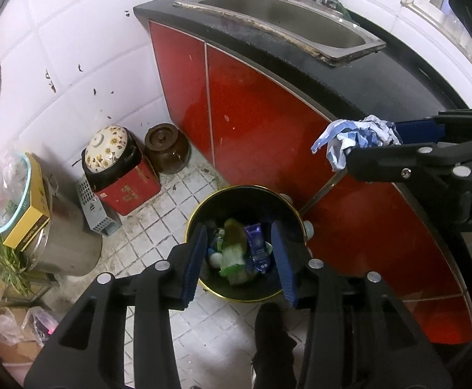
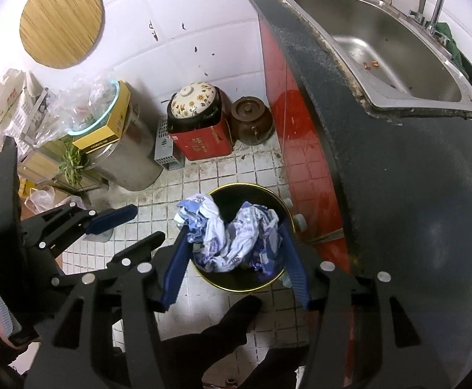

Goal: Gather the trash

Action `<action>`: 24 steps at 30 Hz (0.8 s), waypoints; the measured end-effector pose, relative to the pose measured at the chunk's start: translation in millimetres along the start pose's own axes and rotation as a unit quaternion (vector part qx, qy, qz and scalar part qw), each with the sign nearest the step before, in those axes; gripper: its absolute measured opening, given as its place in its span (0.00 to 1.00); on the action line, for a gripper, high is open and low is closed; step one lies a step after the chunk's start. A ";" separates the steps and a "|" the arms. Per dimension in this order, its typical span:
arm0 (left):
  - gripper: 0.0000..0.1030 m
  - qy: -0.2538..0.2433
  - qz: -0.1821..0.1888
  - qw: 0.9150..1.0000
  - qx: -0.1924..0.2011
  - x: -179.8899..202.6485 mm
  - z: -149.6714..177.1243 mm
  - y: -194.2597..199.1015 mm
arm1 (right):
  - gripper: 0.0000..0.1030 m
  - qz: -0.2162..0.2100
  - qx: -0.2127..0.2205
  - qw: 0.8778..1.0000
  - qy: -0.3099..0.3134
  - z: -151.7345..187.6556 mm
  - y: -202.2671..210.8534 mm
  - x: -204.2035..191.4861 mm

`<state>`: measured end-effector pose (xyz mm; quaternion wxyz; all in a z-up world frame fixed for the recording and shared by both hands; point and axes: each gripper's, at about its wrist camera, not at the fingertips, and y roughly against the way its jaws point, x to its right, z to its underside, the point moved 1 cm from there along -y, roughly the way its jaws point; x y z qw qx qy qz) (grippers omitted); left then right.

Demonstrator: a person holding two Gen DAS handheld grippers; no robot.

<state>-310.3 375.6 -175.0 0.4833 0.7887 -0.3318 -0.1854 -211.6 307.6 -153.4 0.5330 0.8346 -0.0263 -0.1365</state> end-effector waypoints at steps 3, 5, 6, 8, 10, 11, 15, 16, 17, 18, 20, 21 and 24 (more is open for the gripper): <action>0.51 -0.001 0.000 1.000 0.000 -0.2 0.4 0.3 | 0.61 -0.003 0.000 1.000 -0.001 2.1 2.5 2.1; 0.61 -0.004 -0.001 1.000 0.002 0.5 -0.3 0.2 | 0.63 0.001 0.003 1.000 -0.003 3.0 4.6 3.9; 0.63 -0.004 -0.003 1.000 0.003 1.0 -1.0 0.3 | 0.65 0.001 0.003 1.000 -0.004 2.9 5.2 4.4; 0.67 -0.003 -0.004 1.000 0.007 1.3 -2.1 1.4 | 0.66 0.000 0.006 1.000 -0.006 2.6 8.3 6.2; 0.67 -0.004 -0.004 1.000 0.010 1.9 -4.5 3.4 | 0.66 -0.001 0.010 1.000 -0.005 2.7 12.3 7.4; 0.67 -0.005 -0.003 1.000 0.012 2.3 -5.6 4.5 | 0.66 -0.001 0.012 1.000 -0.005 2.8 14.7 7.8; 0.68 -0.009 -0.004 1.000 0.019 5.6 -8.9 11.2 | 0.67 0.000 0.021 1.000 -0.008 6.0 24.9 10.9; 0.71 -0.009 -0.004 1.000 0.021 6.8 -9.9 13.3 | 0.67 0.001 0.023 1.000 -0.009 6.7 28.3 12.5; 0.74 -0.010 -0.005 1.000 0.022 8.0 -11.0 15.6 | 0.68 0.002 0.025 1.000 -0.010 7.4 31.4 13.6; 0.77 -0.011 -0.005 1.000 0.023 8.3 -12.6 17.1 | 0.72 0.008 0.029 0.999 -0.014 9.3 37.8 16.6; 0.84 -0.016 -0.009 1.000 0.025 13.4 -16.9 23.7 | 0.81 0.018 0.039 0.999 -0.022 12.2 49.2 21.5; 0.85 -0.018 -0.006 0.999 0.026 15.1 -19.9 26.4 | 0.82 0.023 0.049 0.998 -0.029 15.5 59.5 26.7; 0.90 -0.033 0.001 0.999 0.033 31.1 -29.5 36.5 | 0.83 0.048 0.073 0.995 -0.054 28.6 92.3 48.6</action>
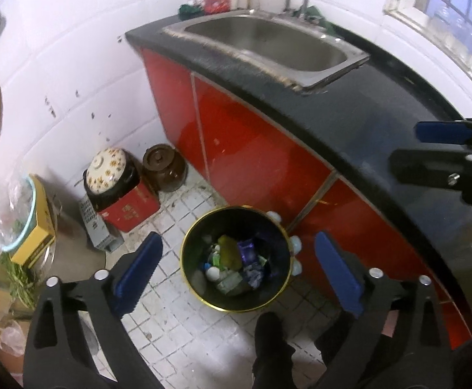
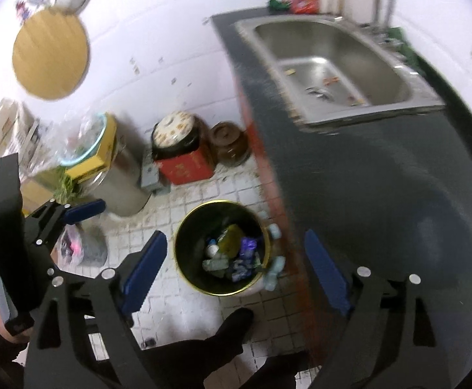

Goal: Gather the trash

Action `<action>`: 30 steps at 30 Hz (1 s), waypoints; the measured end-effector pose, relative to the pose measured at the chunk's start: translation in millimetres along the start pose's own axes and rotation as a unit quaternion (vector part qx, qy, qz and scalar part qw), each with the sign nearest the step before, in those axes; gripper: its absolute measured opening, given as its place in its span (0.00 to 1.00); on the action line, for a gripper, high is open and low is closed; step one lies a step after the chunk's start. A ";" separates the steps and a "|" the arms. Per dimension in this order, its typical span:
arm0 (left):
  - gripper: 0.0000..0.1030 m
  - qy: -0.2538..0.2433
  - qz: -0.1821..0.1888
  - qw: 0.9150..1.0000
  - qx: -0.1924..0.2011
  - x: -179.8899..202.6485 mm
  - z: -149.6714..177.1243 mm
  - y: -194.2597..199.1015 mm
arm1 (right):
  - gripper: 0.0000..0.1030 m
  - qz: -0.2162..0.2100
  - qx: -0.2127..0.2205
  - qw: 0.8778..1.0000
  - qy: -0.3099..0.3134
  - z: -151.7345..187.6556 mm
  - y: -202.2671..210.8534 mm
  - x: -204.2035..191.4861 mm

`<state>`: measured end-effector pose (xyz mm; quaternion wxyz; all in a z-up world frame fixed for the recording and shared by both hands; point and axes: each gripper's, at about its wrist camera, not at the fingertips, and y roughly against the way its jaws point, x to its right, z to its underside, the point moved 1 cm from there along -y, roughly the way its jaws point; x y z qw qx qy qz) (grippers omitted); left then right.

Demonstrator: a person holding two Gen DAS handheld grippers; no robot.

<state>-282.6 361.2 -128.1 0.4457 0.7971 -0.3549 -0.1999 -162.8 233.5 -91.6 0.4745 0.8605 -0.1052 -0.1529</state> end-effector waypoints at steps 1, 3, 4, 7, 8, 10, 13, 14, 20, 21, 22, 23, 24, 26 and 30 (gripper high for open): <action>0.91 -0.012 0.003 1.000 0.003 10.4 -6.0 3.6 | 0.83 0.011 0.012 1.000 -0.015 4.6 15.9 15.1; 0.93 -0.036 0.011 0.999 0.013 31.1 -16.3 9.4 | 0.88 0.042 0.033 0.998 -0.044 16.2 44.9 42.7; 0.93 -0.053 0.019 0.998 0.022 45.6 -23.0 12.8 | 0.89 0.054 0.040 0.996 -0.056 21.9 56.0 54.2; 0.93 -0.109 0.047 0.992 0.048 95.1 -41.6 21.0 | 0.89 0.129 0.054 0.984 -0.114 56.4 102.1 108.4; 0.93 -0.126 0.054 0.989 0.052 111.3 -46.5 22.1 | 0.89 0.148 0.057 0.979 -0.132 67.3 113.9 122.5; 0.93 -0.158 0.077 0.983 0.058 154.3 -58.5 26.2 | 0.89 0.191 0.067 0.962 -0.186 99.2 146.1 159.2; 0.93 -0.195 0.138 0.969 0.056 217.5 -69.5 33.0 | 0.89 0.244 0.074 0.929 -0.268 150.4 189.7 207.6; 0.93 -0.205 0.153 0.965 0.053 234.7 -71.9 34.7 | 0.89 0.258 0.076 0.918 -0.290 166.1 201.8 219.2; 0.93 -0.289 0.208 0.933 0.043 351.3 -66.5 47.9 | 0.90 0.323 0.090 0.853 -0.400 260.8 267.2 277.3; 0.93 -0.298 0.213 0.930 0.040 363.9 -63.8 49.8 | 0.90 0.326 0.092 0.847 -0.409 270.0 272.7 282.5; 0.93 -0.310 0.218 0.925 0.036 380.8 -59.7 51.8 | 0.90 0.330 0.094 0.841 -0.418 281.2 278.3 288.2; 0.93 -0.318 0.220 0.921 0.035 391.7 -57.3 53.7 | 0.90 0.333 0.095 0.834 -0.429 292.7 284.1 294.0; 0.93 -0.329 0.222 0.917 0.034 403.9 -53.7 55.1 | 0.90 0.335 0.095 0.830 -0.435 301.7 288.4 294.7; 0.93 -0.346 0.224 0.910 0.035 423.6 -47.7 57.6 | 0.90 0.337 0.097 0.824 -0.445 316.4 295.1 299.7; 0.93 -0.373 0.220 0.901 0.036 454.5 -33.5 63.8 | 0.90 0.336 0.097 0.817 -0.459 328.8 296.9 306.8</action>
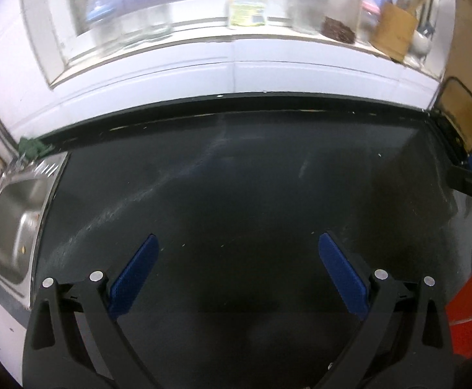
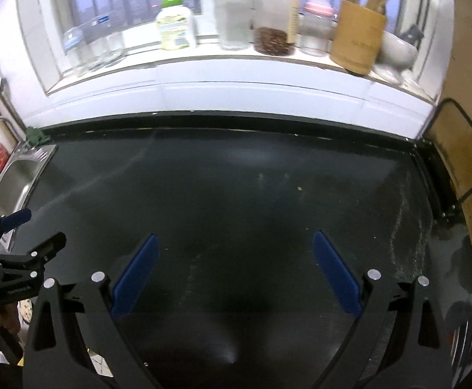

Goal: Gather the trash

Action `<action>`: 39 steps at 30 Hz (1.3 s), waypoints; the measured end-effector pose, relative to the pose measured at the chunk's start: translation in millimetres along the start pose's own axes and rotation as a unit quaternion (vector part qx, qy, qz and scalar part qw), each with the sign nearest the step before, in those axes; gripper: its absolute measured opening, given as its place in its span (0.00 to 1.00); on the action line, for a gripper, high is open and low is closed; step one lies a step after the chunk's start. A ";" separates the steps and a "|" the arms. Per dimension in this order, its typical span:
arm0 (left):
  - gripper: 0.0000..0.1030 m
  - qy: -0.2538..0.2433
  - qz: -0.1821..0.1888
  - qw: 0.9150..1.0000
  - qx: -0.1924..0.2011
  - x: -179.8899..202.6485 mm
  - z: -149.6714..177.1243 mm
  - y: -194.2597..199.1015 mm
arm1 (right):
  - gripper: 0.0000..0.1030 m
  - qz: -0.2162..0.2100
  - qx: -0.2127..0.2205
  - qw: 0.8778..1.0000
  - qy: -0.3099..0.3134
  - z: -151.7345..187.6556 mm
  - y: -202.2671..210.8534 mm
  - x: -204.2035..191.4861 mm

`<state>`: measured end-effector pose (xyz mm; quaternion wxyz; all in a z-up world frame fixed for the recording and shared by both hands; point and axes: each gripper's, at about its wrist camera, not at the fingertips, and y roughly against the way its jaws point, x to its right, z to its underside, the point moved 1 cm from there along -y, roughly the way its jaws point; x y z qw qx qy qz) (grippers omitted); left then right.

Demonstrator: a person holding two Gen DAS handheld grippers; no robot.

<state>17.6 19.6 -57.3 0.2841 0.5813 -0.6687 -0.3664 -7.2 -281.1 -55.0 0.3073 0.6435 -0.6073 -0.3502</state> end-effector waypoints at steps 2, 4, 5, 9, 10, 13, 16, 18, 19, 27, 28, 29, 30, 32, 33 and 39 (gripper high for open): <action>0.93 -0.005 -0.001 1.000 -0.003 6.5 -7.1 -6.7 | 0.90 -0.001 -0.002 1.000 -0.006 -1.5 -4.0 6.6; 0.93 -0.007 -0.002 1.000 -0.005 9.7 -11.9 -10.5 | 0.90 0.000 -0.004 1.000 -0.004 -7.2 -9.6 4.4; 0.93 -0.007 -0.002 1.000 -0.006 9.4 -14.3 -12.2 | 0.90 0.000 -0.005 1.000 -0.004 -7.9 -11.2 7.5; 0.93 -0.007 -0.003 1.000 -0.009 13.4 -20.1 -17.7 | 0.90 -0.001 -0.007 1.000 -0.003 -9.8 -13.2 11.4; 0.93 -0.007 -0.002 1.000 -0.010 14.6 -20.6 -18.6 | 0.90 -0.002 -0.007 1.000 -0.003 -10.0 -13.3 12.2; 0.93 -0.007 -0.001 1.000 -0.011 19.0 -21.7 -20.3 | 0.90 -0.001 -0.009 1.000 0.000 -11.2 -14.0 15.4; 0.93 -0.008 0.001 1.000 -0.013 23.1 -22.3 -22.3 | 0.90 -0.001 -0.010 1.000 0.001 -11.9 -14.3 17.9; 0.93 -0.008 0.001 1.000 -0.013 25.2 -22.9 -23.8 | 0.90 0.000 -0.010 1.000 0.002 -12.3 -14.4 19.6; 0.93 -0.008 0.002 1.000 -0.014 26.1 -23.1 -24.6 | 0.90 0.000 -0.010 1.000 0.001 -12.4 -14.3 20.3; 0.93 -0.010 0.001 1.000 -0.018 33.3 -22.8 -27.5 | 0.90 0.002 -0.010 1.000 -0.004 -10.2 -14.4 26.3; 0.93 -0.010 0.001 1.000 -0.018 33.7 -22.5 -27.5 | 0.90 0.003 -0.010 1.000 -0.003 -10.2 -14.4 26.4; 0.93 -0.010 0.001 1.000 -0.018 33.9 -22.2 -27.6 | 0.90 0.003 -0.010 1.000 -0.003 -9.8 -14.5 26.6; 0.93 -0.011 0.001 1.000 -0.019 34.0 -21.9 -27.7 | 0.90 0.003 -0.011 1.000 -0.004 -9.2 -14.4 26.7; 0.93 -0.012 0.001 1.000 -0.020 33.9 -21.7 -27.7 | 0.90 0.003 -0.011 1.000 -0.004 -9.4 -14.7 27.2; 0.93 -0.012 0.001 1.000 -0.020 34.0 -21.7 -27.6 | 0.90 0.002 -0.011 1.000 -0.003 -10.3 -15.4 27.4; 0.93 -0.013 0.001 1.000 -0.020 35.0 -22.1 -27.6 | 0.90 0.002 -0.010 1.000 -0.004 -9.2 -15.2 28.1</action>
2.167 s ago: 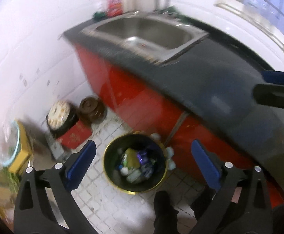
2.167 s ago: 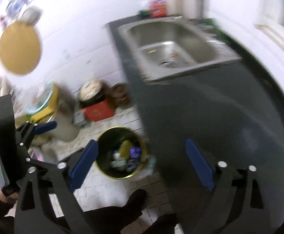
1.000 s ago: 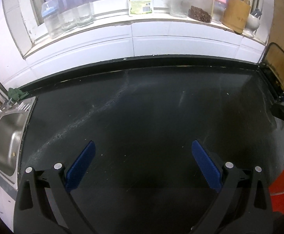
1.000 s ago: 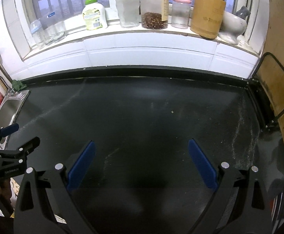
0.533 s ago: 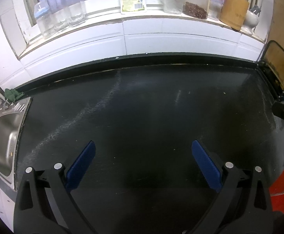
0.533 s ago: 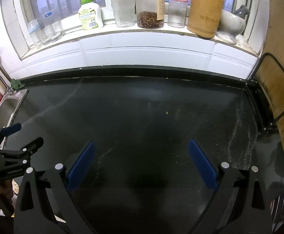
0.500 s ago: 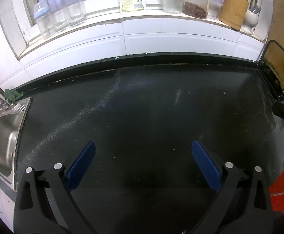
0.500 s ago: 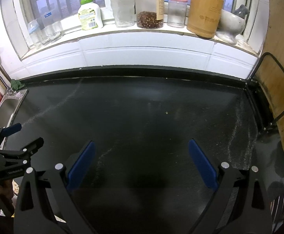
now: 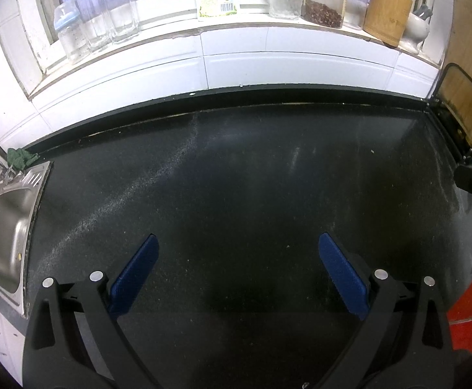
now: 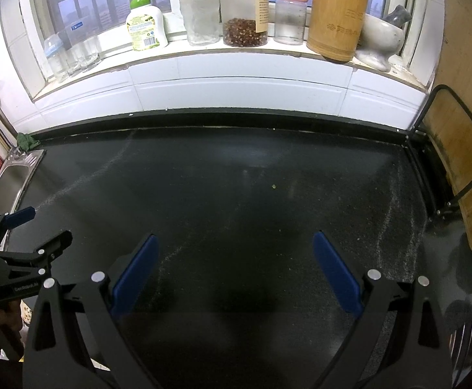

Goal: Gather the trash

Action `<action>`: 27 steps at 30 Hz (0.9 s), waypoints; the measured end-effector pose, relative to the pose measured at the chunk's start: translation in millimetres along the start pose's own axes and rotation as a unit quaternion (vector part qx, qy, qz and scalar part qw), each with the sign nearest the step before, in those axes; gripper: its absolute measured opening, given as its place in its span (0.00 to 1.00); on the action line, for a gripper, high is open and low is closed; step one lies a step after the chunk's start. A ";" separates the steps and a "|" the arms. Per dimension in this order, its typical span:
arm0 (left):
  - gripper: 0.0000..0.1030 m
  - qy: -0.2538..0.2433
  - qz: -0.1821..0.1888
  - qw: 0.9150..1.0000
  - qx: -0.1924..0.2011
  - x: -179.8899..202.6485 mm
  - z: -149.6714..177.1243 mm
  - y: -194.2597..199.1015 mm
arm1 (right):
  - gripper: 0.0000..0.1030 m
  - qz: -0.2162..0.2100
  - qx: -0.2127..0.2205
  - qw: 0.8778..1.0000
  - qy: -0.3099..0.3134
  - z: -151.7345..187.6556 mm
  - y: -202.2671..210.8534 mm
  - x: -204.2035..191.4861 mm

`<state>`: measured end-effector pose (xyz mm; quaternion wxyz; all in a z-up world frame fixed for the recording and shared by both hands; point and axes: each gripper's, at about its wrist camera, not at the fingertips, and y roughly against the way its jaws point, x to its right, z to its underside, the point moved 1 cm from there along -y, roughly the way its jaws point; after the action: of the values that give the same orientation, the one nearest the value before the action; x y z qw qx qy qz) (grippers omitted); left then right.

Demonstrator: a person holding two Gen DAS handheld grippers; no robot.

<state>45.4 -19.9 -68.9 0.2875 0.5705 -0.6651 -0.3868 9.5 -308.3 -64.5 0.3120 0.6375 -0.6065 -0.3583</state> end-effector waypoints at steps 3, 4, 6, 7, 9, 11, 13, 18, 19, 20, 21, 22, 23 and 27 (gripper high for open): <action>0.93 0.000 0.000 1.000 0.000 -0.1 0.4 -0.2 | 0.90 0.000 0.002 1.000 -0.001 0.9 1.1 -0.3; 0.93 0.000 0.000 1.000 0.000 -0.4 0.7 0.0 | 0.90 0.001 0.002 1.000 -0.001 1.6 2.1 -0.1; 0.93 0.001 0.001 1.000 0.000 -0.4 1.2 0.3 | 0.90 0.002 0.002 1.000 -0.001 2.3 2.9 -0.2; 0.93 0.001 0.001 1.000 0.000 -0.4 1.5 0.3 | 0.90 0.002 0.002 1.000 -0.001 2.7 3.3 -0.2; 0.93 0.001 0.001 1.000 0.000 -0.4 1.1 0.3 | 0.90 0.002 0.002 1.000 -0.001 3.0 3.8 -0.2; 0.93 0.001 0.001 1.000 0.000 -0.5 1.2 0.4 | 0.90 0.002 0.002 1.000 -0.001 2.7 3.4 -0.2; 0.93 0.000 0.001 1.000 0.000 -0.5 1.5 0.2 | 0.90 0.001 0.002 1.000 0.000 2.5 3.7 -0.4; 0.93 0.001 0.001 1.000 0.000 -0.3 3.7 1.0 | 0.90 0.002 0.002 1.000 -0.001 4.2 5.2 -0.4; 0.93 0.001 0.002 1.000 0.000 -0.1 4.3 1.1 | 0.90 0.002 0.002 1.000 -0.002 4.4 5.4 -0.5; 0.93 0.001 0.002 1.000 0.000 -0.3 4.1 1.1 | 0.90 0.003 0.002 1.000 -0.001 4.5 5.5 -0.5; 0.93 0.001 0.002 1.000 0.000 -0.3 3.6 0.9 | 0.90 0.003 0.003 1.000 -0.001 5.0 6.3 -0.6; 0.93 0.001 0.002 1.000 -0.001 -0.2 4.1 1.0 | 0.90 0.003 0.002 1.000 -0.001 4.7 5.7 -0.5; 0.93 0.001 0.001 1.000 0.000 -0.2 3.4 0.8 | 0.90 0.003 0.002 1.000 -0.001 4.9 5.9 -0.5; 0.93 0.001 0.001 1.000 0.000 0.5 4.9 1.1 | 0.90 0.003 0.003 1.000 -0.001 4.5 5.8 -0.2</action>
<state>40.7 -19.4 -70.7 0.2887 0.5701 -0.6656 -0.3856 2.5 -308.4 -62.1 0.3108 0.6364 -0.6095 -0.3563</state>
